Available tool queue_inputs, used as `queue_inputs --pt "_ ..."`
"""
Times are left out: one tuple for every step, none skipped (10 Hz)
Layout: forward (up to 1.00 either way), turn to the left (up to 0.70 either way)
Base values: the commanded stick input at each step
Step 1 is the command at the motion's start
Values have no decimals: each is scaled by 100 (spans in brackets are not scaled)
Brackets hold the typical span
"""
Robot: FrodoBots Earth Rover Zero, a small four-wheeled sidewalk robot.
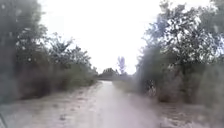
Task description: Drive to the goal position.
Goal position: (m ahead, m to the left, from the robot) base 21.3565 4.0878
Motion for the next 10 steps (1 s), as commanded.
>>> queue_inputs --pt "85 0" --pt "85 0" --pt "85 0" --pt "85 0" --pt "85 0" --pt "85 0" --pt "85 0" --pt "85 0" --pt "85 0" --pt "85 0"
